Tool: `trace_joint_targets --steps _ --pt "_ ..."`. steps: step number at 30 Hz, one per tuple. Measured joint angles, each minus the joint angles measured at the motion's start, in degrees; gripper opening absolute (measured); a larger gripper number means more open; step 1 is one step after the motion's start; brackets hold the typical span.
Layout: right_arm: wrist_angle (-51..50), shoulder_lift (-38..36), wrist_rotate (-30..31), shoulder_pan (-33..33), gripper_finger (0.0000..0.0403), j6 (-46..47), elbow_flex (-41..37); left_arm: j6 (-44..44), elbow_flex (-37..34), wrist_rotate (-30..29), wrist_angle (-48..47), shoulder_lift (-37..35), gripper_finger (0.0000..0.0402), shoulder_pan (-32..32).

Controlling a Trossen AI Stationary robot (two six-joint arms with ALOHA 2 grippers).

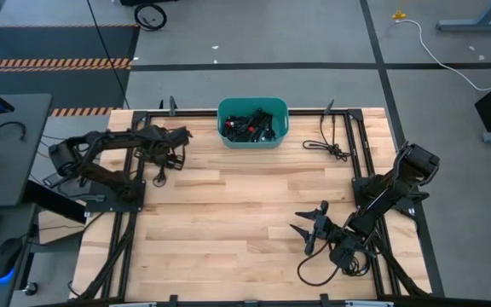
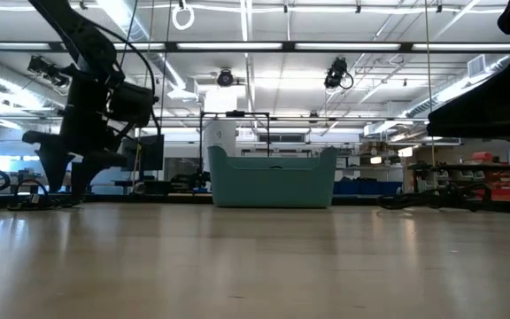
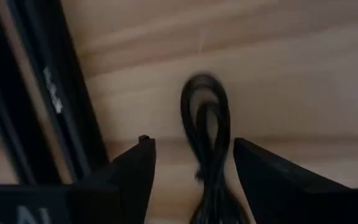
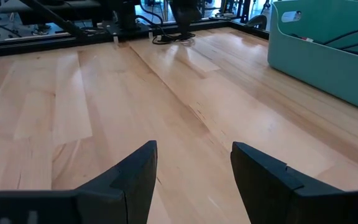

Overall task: Pick and place USB-C Cables
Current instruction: Put the top left black charger cable into the blue bin

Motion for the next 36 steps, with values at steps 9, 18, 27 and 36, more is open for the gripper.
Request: trace_joint_targets --steps 9,18,27,36 --pt "0.0 0.0 0.0 0.0 0.021 0.0 0.0 5.4 -3.1 0.1 4.5 1.7 0.014 5.6" --pt "0.0 0.0 0.0 0.0 0.021 0.2 0.0 6.6 -2.5 2.5 4.7 2.4 0.002 0.1" --pt "-0.1 0.0 0.0 -0.4 0.021 0.2 0.0 2.1 6.2 24.5 10.2 2.5 0.0026 -15.6" --pt "-0.1 0.0 0.0 -1.7 0.021 0.2 0.0 2.8 15.5 33.5 48.1 3.1 0.003 -28.7"
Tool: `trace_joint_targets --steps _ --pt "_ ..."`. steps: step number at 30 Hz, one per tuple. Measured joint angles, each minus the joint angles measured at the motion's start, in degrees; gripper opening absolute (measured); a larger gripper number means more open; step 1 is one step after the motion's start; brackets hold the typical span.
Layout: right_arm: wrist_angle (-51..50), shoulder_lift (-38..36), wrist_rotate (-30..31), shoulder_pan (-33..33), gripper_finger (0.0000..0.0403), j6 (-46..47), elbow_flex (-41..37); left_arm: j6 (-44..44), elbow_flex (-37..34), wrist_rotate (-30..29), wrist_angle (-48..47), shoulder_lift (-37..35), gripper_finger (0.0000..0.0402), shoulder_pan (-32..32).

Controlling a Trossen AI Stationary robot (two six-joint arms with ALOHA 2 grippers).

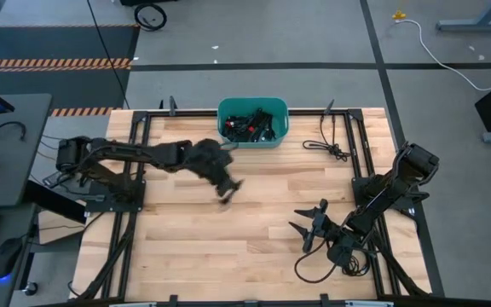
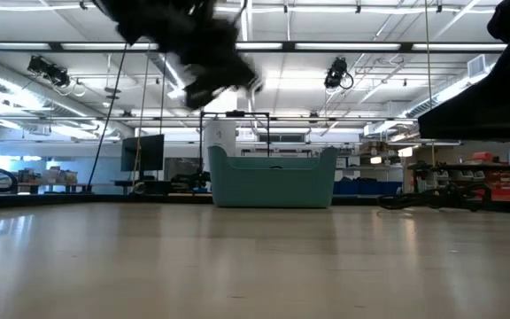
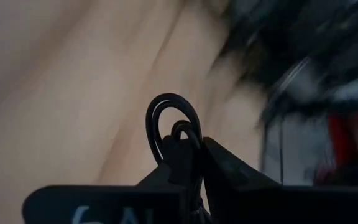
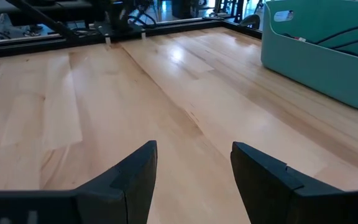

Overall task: Pick and place USB-C Cables
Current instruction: Put the top left black charger cable into the blue bin

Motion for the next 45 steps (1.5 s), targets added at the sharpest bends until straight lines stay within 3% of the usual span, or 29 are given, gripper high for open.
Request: trace_joint_targets --steps 4,7,10,14,18,25,33,39,45 --pt "0.0 0.0 0.0 -1.0 0.021 0.0 0.0 8.1 7.7 -9.2 12.3 3.7 0.002 2.6" --pt "0.1 0.0 -0.4 -1.6 0.021 0.0 0.0 16.3 16.4 -16.9 12.0 9.3 0.002 6.0" --pt "0.3 0.0 -1.0 -1.9 0.021 0.3 0.0 23.0 24.1 -21.0 11.4 16.6 0.002 9.7" --pt "0.4 0.0 -2.3 -2.0 0.021 1.3 0.0 25.1 31.3 -26.4 9.0 25.9 0.0028 14.2" --pt "0.4 0.0 -4.4 -1.8 0.021 2.4 0.0 22.4 33.4 -32.7 5.1 32.7 0.0034 17.4" --pt "0.2 0.0 -5.1 -0.9 0.021 2.9 0.0 17.0 33.0 -33.4 4.8 37.1 0.0035 20.1" --pt "0.2 0.0 -5.0 -0.7 0.021 2.9 0.0 11.4 33.0 -33.2 -1.2 37.1 0.0118 20.8" --pt "0.2 0.0 -5.0 -0.7 0.021 2.9 0.0 11.3 33.0 -29.2 -5.1 35.5 0.0181 21.5" --pt "0.2 0.0 -5.0 -0.7 0.021 3.0 0.0 13.2 36.7 -30.3 -6.4 33.4 0.019 20.8"
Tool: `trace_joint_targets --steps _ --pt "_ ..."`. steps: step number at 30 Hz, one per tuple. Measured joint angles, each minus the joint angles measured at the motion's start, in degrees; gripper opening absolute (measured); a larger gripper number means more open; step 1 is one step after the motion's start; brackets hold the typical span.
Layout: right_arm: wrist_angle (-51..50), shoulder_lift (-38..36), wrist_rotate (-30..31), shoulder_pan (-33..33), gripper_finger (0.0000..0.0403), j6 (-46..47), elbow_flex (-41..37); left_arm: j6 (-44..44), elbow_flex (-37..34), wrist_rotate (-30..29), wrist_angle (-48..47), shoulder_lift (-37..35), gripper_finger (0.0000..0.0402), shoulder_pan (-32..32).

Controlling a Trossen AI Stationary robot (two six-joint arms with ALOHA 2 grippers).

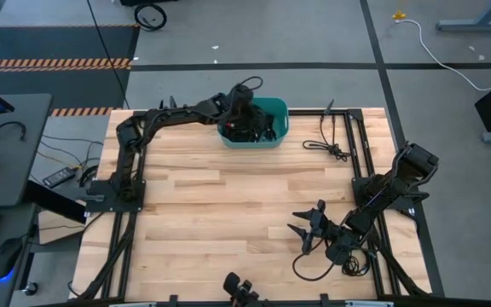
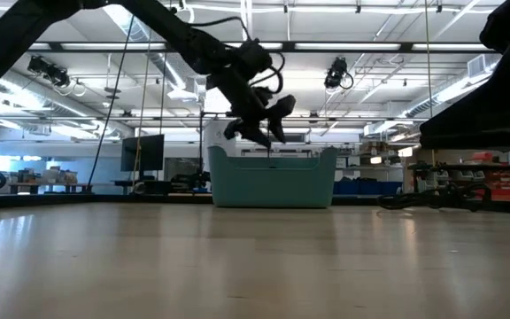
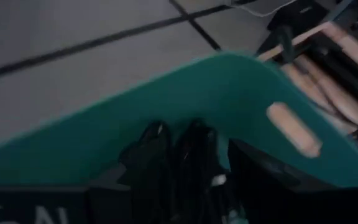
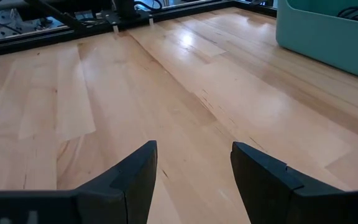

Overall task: Pick and place USB-C Cables
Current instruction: Put the top left black charger cable into the blue bin

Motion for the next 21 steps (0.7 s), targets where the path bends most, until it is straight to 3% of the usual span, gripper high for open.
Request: trace_joint_targets --steps 5,14,16,21 --pt "0.0 0.0 0.0 0.0 0.021 -0.1 0.0 5.5 2.1 -2.5 0.3 0.7 0.015 -1.7" --pt "0.0 0.0 0.0 0.1 0.021 0.0 0.0 7.4 2.0 -7.8 -3.2 6.9 0.003 -1.0" --pt "-0.2 0.0 0.1 0.1 0.021 0.1 0.0 6.9 2.0 -6.5 -2.7 7.5 0.0011 -1.1" --pt "-0.2 0.0 0.0 0.1 0.021 0.3 0.0 6.9 2.1 -6.4 -1.0 7.3 0.0016 -1.3"
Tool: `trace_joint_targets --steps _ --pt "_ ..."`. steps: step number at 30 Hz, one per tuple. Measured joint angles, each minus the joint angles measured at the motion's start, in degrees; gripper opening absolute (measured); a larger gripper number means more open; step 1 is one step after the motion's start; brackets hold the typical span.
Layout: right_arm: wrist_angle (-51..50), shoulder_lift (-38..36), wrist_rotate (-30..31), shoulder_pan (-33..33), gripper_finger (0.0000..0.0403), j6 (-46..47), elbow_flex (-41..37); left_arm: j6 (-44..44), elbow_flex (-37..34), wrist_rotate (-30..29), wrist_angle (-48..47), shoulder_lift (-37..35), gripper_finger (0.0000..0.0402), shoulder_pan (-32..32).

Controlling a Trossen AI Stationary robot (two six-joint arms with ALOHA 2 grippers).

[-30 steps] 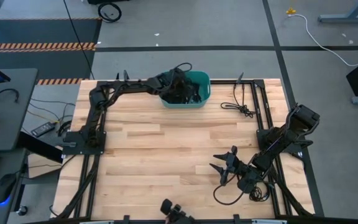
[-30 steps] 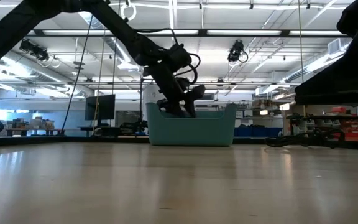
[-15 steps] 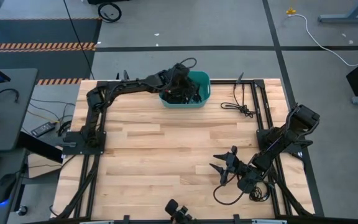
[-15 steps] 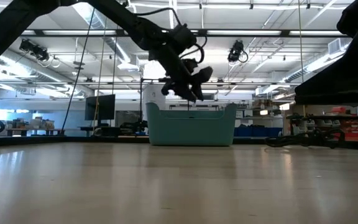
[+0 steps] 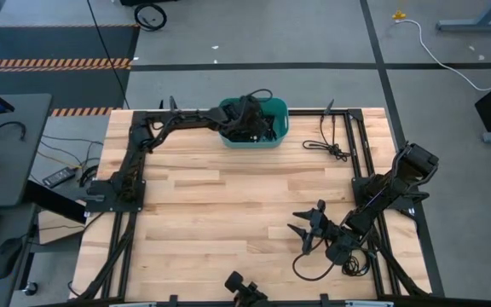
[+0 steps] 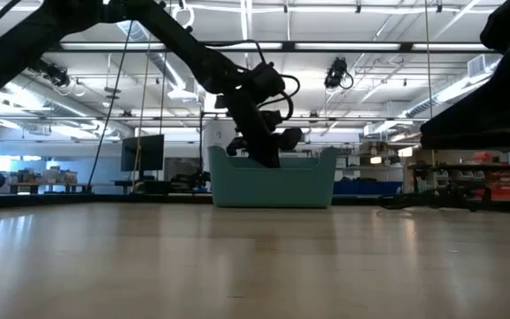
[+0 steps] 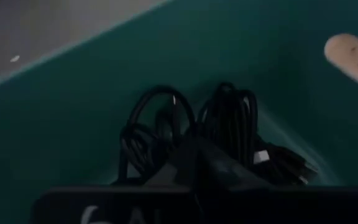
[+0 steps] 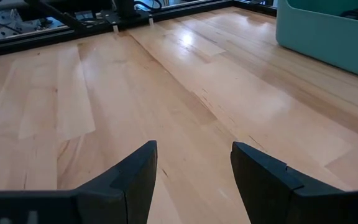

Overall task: Pick and place USB-C Cables
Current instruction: Put the top left black charger cable into the blue bin, then put the bottom black charger cable into the blue bin

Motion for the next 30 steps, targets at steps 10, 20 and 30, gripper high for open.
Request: trace_joint_targets --steps 10,20,30 --pt "0.0 0.0 -1.1 1.1 0.021 3.5 0.0 5.8 0.0 6.9 -13.5 -10.1 0.0011 -4.7" --pt "-1.6 -0.1 -21.9 0.6 0.0207 5.8 3.4 2.5 -5.2 -23.7 -36.1 -17.2 0.0016 -29.3" --pt "-50.4 -0.1 -53.4 1.1 0.0169 21.1 23.9 -8.8 -24.9 -28.2 -8.7 -17.2 0.001 -50.6"
